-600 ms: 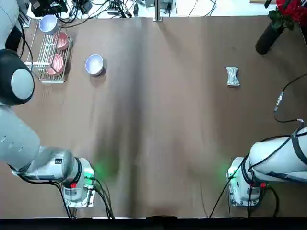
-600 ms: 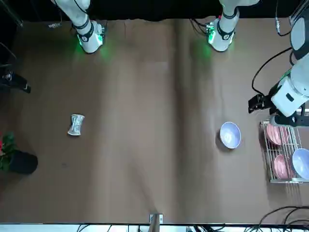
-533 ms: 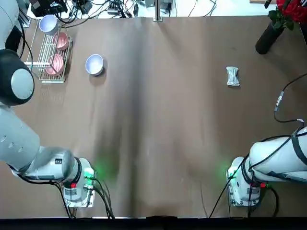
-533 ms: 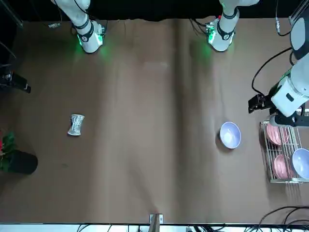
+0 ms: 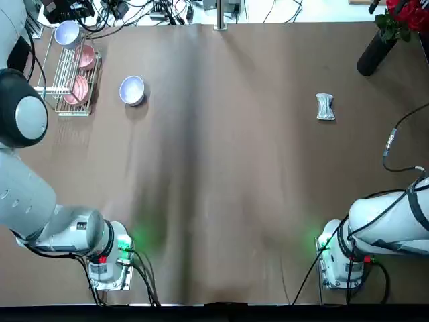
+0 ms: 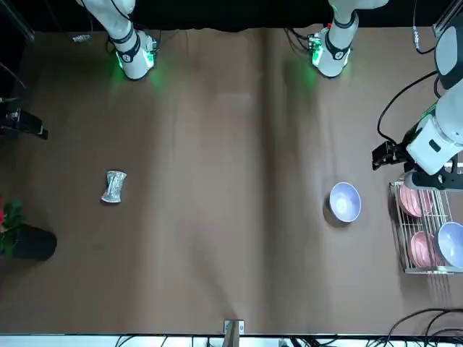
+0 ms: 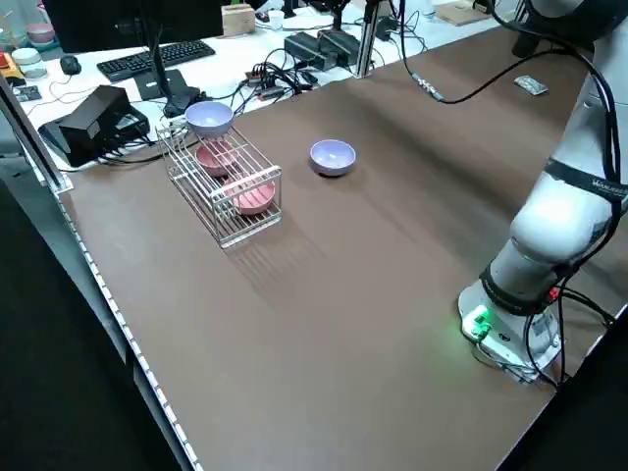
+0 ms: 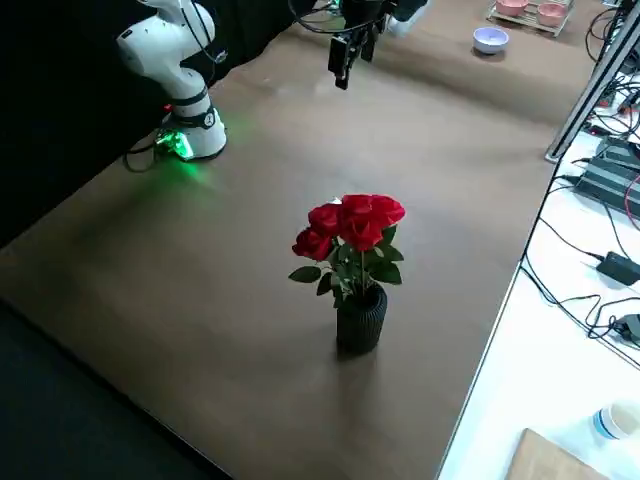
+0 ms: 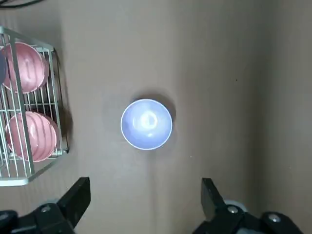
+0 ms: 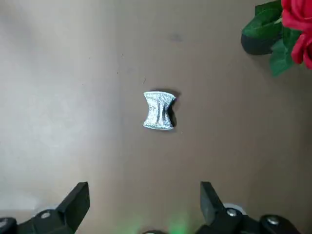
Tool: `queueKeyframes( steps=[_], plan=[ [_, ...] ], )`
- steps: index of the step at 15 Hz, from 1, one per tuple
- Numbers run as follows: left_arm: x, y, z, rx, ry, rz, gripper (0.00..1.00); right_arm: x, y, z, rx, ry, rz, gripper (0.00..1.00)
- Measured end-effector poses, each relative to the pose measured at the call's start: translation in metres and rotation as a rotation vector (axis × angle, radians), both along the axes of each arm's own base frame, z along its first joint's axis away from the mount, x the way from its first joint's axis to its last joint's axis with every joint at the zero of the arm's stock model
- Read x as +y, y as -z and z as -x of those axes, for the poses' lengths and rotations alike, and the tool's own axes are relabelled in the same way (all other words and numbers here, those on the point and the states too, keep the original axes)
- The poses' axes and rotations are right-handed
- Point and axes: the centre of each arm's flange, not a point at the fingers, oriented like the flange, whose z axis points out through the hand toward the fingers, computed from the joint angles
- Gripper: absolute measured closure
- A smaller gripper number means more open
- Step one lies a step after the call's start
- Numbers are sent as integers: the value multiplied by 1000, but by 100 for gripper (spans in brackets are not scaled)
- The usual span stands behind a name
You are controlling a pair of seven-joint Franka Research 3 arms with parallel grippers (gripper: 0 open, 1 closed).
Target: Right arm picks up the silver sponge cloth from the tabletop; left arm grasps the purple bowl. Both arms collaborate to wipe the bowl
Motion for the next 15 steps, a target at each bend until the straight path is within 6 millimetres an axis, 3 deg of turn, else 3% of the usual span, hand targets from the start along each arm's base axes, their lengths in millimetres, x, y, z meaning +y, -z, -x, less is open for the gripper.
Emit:
queueKeyframes(
  steps=[3, 6, 8, 11, 15],
  plan=[
    [3, 20, -8, 20, -5, -1, 0, 1, 27, 1, 47, -1, -7, 0],
    [4, 82, -29, 86, -9, 0, 0, -1, 78, -7, 44, 8, -7, 0],
    [8, 126, -41, 118, -15, 0, 0, -5, 124, -15, 43, 16, -8, 0],
    [30, 184, -49, 94, -49, 8, 0, -8, 207, -33, 93, 23, -20, 0],
    [75, 259, -33, 50, -102, 16, 0, -9, 319, -44, 207, 26, -44, 0]
  ],
)
